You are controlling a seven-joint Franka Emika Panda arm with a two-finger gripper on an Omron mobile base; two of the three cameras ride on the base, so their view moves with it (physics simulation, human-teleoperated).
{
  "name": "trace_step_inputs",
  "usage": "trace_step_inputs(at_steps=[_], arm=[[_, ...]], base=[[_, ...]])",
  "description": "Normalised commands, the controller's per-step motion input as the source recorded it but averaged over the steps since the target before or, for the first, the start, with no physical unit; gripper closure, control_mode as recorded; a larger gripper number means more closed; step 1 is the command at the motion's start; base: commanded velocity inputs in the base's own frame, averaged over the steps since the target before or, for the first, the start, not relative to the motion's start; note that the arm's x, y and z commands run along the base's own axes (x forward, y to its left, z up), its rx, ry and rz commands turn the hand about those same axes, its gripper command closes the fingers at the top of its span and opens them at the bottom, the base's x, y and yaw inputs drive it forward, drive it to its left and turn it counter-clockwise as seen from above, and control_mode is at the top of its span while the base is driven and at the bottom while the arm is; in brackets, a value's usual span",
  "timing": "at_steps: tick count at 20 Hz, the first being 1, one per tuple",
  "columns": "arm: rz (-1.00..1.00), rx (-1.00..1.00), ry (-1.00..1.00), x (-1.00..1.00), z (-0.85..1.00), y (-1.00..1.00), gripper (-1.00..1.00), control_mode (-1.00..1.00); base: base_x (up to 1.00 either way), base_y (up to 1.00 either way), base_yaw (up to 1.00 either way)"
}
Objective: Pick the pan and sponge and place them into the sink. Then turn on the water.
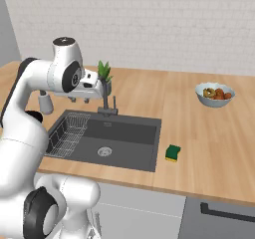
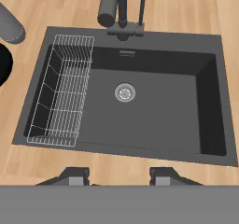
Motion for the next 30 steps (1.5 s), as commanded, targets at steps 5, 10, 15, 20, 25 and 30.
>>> trace_step_inputs(at_steps=[5,10,15,20,25,30], arm=[[0.00,0.00,-0.04,-0.25,-0.04,0.18,-1.00,-1.00],[0.00,0.00,-0.04,-0.56,-0.19,0.58,-1.00,-1.00],[0.03,0.02,0.00,-0.59,-0.27,0.53,-1.00,-1.00],[0.05,0.00,0.02,-0.46,-0.25,0.63,-1.00,-1.00],[0.02,0.00,0.07,-0.16,-0.20,0.79,-1.00,-1.00],[0.00,0.00,0.12,0.00,-0.13,0.90,-1.00,-1.00]], base=[[0.00,0.00,0.00],[0.00,0.00,0.00],[0.00,0.00,0.00],[0.00,0.00,0.00],[0.00,0.00,0.00],[0.00,0.00,0.00]])
